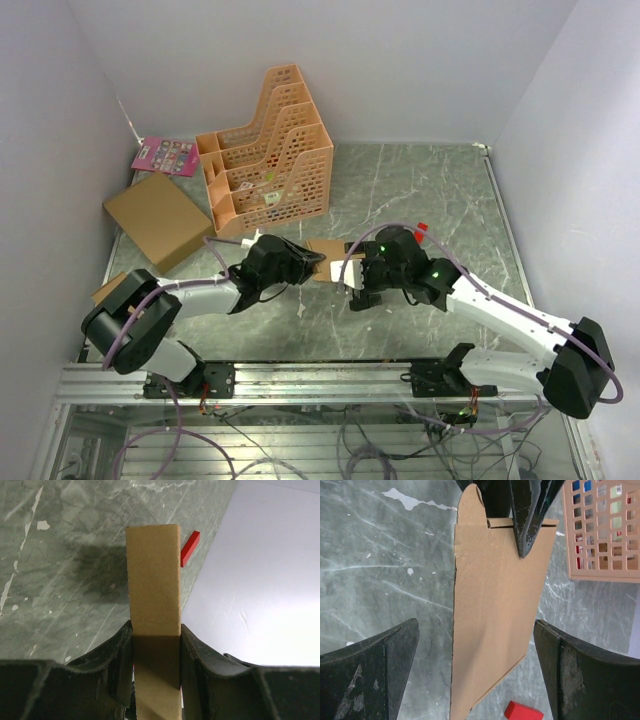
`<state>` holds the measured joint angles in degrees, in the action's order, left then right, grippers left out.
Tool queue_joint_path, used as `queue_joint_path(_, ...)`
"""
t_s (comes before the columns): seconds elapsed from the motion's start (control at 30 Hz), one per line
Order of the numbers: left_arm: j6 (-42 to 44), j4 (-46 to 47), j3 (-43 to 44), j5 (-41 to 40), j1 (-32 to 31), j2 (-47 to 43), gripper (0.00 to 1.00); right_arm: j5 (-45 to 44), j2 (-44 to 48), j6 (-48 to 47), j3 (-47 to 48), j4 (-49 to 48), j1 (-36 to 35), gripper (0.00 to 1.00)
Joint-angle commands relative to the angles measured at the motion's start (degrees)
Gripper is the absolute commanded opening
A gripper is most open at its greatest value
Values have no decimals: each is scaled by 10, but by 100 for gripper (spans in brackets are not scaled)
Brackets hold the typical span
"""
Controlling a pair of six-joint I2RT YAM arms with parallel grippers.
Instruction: Fold the paper box
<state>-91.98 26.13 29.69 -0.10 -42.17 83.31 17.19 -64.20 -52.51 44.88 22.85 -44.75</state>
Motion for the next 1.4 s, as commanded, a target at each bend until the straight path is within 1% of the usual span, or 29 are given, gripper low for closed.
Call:
queue_joint_path(0.0, -34, -30, 16, -10, -3, -18, 26, -57, 10, 18, -39, -94, -14, 96)
queue_joint_path(0.17, -50, -36, 13, -11, -3, -28, 26, -107, 3, 23, -80, -173, -26, 95)
queue_joint_path(0.23, -59, -30, 8, -11, -3, -31, 26, -123, -2, 20, -91, -198, -31, 92)
queue_joint_path(0.37, -79, -18, -3, -14, -3, -36, 26, -155, -10, 11, -114, -243, -46, 82)
queue_joint_path(0.5, -88, -7, -9, -14, -2, -35, 26, -172, -13, 2, -133, -267, -56, 71)
queue_joint_path(0.87, -104, 1, -22, -20, -3, -41, 27, -192, -13, -10, -151, -287, -72, 37)
queue_joint_path(1.0, -107, 8, -26, -19, -3, -42, 29, -193, -12, -8, -157, -299, -72, 31)
queue_joint_path(1.13, -113, 16, -26, -16, -3, -40, 39, -199, -8, -1, -156, -302, -72, 27)
queue_joint_path(1.37, -116, 21, -38, -19, -3, -57, 61, -193, -1, 25, -152, -302, -63, 25)
